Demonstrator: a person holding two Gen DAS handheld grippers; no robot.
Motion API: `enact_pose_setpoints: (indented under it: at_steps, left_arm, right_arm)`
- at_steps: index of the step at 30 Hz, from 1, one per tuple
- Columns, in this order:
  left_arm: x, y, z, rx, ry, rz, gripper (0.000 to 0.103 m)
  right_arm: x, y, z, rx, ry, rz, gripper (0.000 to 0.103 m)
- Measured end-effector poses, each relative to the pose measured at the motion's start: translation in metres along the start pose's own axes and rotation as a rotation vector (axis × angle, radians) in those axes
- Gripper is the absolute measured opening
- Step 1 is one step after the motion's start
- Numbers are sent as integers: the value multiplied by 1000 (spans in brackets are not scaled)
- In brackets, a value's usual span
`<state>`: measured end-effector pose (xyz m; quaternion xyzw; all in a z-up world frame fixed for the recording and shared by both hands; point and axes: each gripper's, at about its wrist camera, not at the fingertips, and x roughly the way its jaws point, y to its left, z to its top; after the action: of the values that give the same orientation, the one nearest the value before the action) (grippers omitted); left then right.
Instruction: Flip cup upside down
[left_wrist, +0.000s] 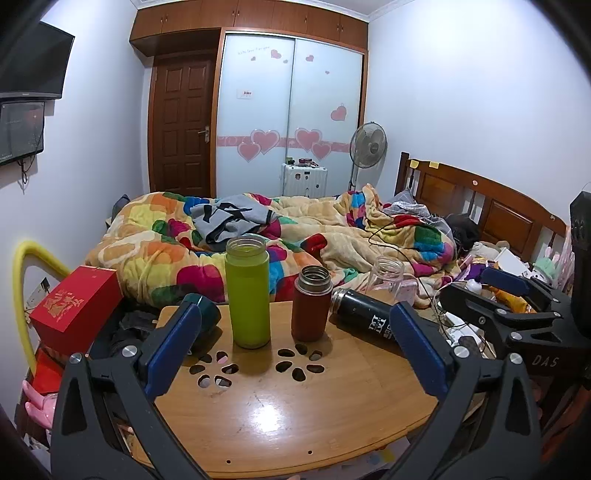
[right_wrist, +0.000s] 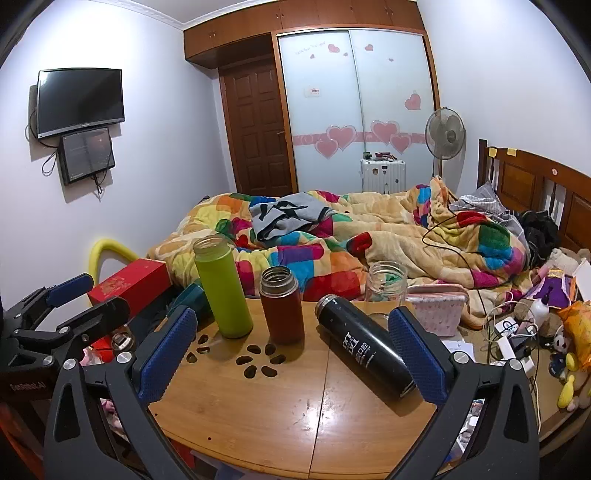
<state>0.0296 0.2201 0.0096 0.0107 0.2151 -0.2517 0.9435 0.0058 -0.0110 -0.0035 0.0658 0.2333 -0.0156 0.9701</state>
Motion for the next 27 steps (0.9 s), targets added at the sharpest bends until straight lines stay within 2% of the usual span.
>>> enact_pose_setpoints:
  at_steps: [1, 27]
  left_arm:
    - [0, 0, 1, 0, 0, 0, 103]
    - [-2, 1, 1, 3, -2, 3, 103]
  right_arm:
    - [-16, 16, 2, -20, -3, -1, 103]
    - [-19, 19, 3, -26, -8, -3, 103]
